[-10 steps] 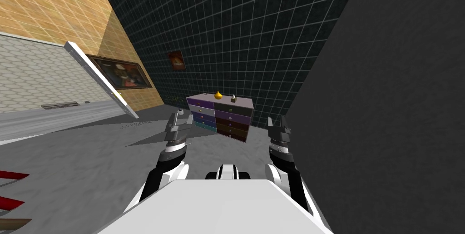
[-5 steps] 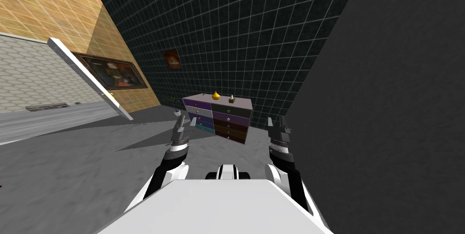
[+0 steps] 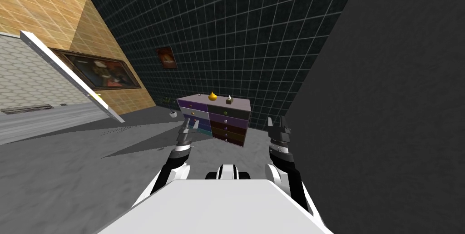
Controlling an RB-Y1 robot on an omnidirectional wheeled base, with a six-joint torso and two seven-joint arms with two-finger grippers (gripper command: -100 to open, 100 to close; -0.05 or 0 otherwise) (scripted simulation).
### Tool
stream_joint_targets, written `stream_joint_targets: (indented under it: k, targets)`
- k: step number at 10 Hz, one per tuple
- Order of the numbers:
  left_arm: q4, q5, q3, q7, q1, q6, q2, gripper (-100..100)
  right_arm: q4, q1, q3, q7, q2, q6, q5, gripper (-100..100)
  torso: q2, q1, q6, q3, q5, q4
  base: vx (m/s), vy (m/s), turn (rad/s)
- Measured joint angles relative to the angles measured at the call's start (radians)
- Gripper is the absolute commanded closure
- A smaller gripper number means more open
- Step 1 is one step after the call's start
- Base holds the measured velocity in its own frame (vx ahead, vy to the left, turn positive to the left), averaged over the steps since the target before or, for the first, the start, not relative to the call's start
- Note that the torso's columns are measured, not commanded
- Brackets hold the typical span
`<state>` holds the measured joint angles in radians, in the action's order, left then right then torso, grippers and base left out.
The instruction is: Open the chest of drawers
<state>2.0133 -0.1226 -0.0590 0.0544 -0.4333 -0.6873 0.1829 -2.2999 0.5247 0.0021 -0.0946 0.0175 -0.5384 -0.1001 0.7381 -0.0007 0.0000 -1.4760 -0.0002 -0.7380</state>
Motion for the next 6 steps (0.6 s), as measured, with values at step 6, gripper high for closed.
stream_joint_targets:
  k: [6]
  targets:
    - [-0.155,-0.004,-0.012,0.016,0.040,-0.014,-0.002,-100,0.000,0.000,0.000,0.000,0.000,0.000,0.000,0,0.003,0.002,0.000,0.002,0.000,-0.001,0.122,-0.059,-0.037]
